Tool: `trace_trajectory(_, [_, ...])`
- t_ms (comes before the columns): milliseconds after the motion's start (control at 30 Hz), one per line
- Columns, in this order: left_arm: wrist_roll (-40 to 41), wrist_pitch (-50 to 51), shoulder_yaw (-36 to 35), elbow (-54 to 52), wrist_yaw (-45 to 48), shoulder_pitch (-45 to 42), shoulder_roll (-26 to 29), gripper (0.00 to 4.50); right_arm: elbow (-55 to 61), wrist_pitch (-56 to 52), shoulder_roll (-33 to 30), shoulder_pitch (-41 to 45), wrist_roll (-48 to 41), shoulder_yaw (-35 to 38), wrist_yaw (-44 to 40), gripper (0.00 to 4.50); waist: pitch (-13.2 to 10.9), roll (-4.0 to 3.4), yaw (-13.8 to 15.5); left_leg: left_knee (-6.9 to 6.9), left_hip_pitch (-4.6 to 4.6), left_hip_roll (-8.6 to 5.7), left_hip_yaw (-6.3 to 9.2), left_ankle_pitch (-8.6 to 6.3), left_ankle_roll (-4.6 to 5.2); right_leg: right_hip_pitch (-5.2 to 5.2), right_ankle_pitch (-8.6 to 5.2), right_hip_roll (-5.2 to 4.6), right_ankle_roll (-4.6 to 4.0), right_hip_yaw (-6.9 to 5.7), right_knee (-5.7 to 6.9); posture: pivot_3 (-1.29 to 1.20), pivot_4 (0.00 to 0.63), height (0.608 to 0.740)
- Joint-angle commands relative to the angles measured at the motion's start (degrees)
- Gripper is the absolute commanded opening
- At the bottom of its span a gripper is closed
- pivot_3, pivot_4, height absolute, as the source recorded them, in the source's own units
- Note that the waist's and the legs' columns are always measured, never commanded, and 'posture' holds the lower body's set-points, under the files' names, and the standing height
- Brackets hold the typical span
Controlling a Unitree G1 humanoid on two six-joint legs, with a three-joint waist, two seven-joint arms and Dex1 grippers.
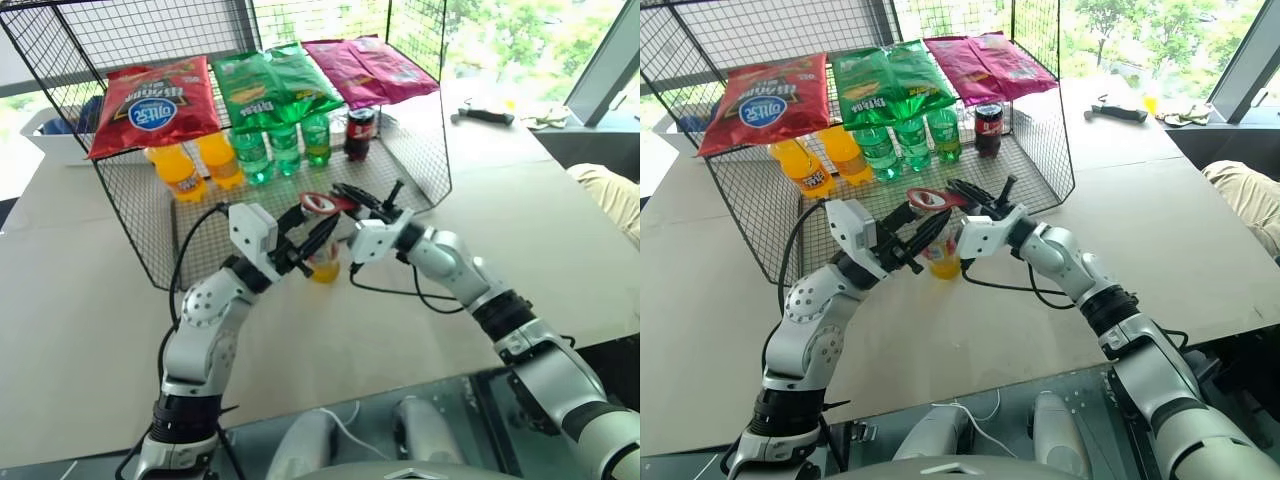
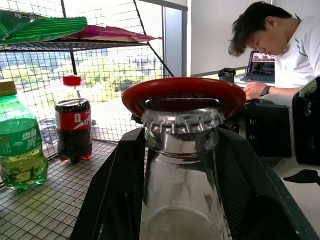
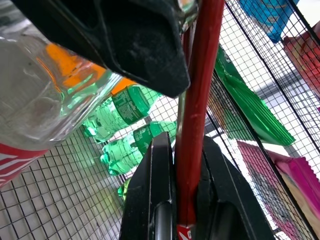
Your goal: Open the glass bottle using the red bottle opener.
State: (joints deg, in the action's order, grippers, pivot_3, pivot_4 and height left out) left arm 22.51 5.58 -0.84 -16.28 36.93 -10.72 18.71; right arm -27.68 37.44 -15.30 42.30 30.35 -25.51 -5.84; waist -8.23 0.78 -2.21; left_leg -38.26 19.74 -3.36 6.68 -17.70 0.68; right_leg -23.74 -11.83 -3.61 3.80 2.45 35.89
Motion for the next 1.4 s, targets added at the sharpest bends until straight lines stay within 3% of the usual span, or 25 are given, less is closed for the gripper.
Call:
trace_trajectory(33, [-0.46,0.11,1.16,0.36,-0.03,-0.48,-0.36,1.46,-0.34,2.71,0.45,0.03,4.34,-5.7,-3.9,0.0,0.0,0.0,0.0,0.0,0.0,0.0,0.0,0.0,0.0,0.0,0.0,0.0,0.0,0.0,0.0,0.0,0.15,0.74])
trace_trajectory(467, [-0.83,0.07,1.05,0.66,0.1,0.01,-0.89,1.46,0.45,2.76,-5.13,9.16,3.65,0.31,-3.53,0.0,-0.08,-0.08,0.09,0.02,0.06,-0.01,0.02,0.0,0.0,-0.02,0.0,-0.01,0.0,-0.01,-0.05,0.0,0.15,0.74])
trace_trajectory(1400, [-0.81,0.58,1.46,0.65,0.39,0.1,-0.89,1.46,4.42,1.65,-7.15,12.59,3.3,4.11,-3.23,0.0,-0.12,-0.1,0.24,0.11,0.11,0.0,0.06,-0.01,0.01,-0.05,-0.01,-0.03,-0.01,-0.05,-0.14,0.0,0.15,0.74])
